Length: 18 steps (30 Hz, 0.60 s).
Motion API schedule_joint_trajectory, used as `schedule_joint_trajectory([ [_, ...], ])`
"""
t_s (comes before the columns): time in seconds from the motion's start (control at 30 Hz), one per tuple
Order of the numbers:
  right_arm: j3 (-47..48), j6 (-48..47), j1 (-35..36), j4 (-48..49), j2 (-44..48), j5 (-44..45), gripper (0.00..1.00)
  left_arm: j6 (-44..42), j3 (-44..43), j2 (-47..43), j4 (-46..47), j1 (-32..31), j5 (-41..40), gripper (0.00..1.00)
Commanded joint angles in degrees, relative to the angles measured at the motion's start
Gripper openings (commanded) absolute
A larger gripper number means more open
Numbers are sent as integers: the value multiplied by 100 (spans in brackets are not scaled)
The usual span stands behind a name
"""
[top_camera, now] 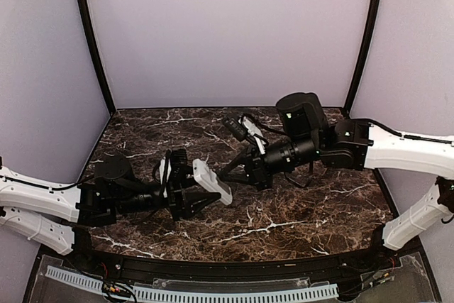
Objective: Load the batteries into the remote control
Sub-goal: Press the battery cover on the remote control.
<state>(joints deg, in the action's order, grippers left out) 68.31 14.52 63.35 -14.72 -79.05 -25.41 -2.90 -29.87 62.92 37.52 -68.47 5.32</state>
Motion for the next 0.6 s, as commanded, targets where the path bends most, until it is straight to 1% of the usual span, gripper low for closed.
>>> schedule_joint_trajectory([
  [0.0,-176,72,-59,-38,216,150,0,-103,-162,-170,37,-18,6,0],
  [0.23,-537,203,-213,26,655,302,0,-128,-154,-212,40,-18,-51,0],
  [0.33,-500,266,-155,18,476,192,0,-132,-174,-182,12,-18,-34,0],
  [0.43,-527,372,33,330,195,27,0,-117,-221,-142,10,-18,13,0],
  [0.57,-376,325,243,294,-190,-97,0,-70,-270,-105,-53,-18,58,0],
])
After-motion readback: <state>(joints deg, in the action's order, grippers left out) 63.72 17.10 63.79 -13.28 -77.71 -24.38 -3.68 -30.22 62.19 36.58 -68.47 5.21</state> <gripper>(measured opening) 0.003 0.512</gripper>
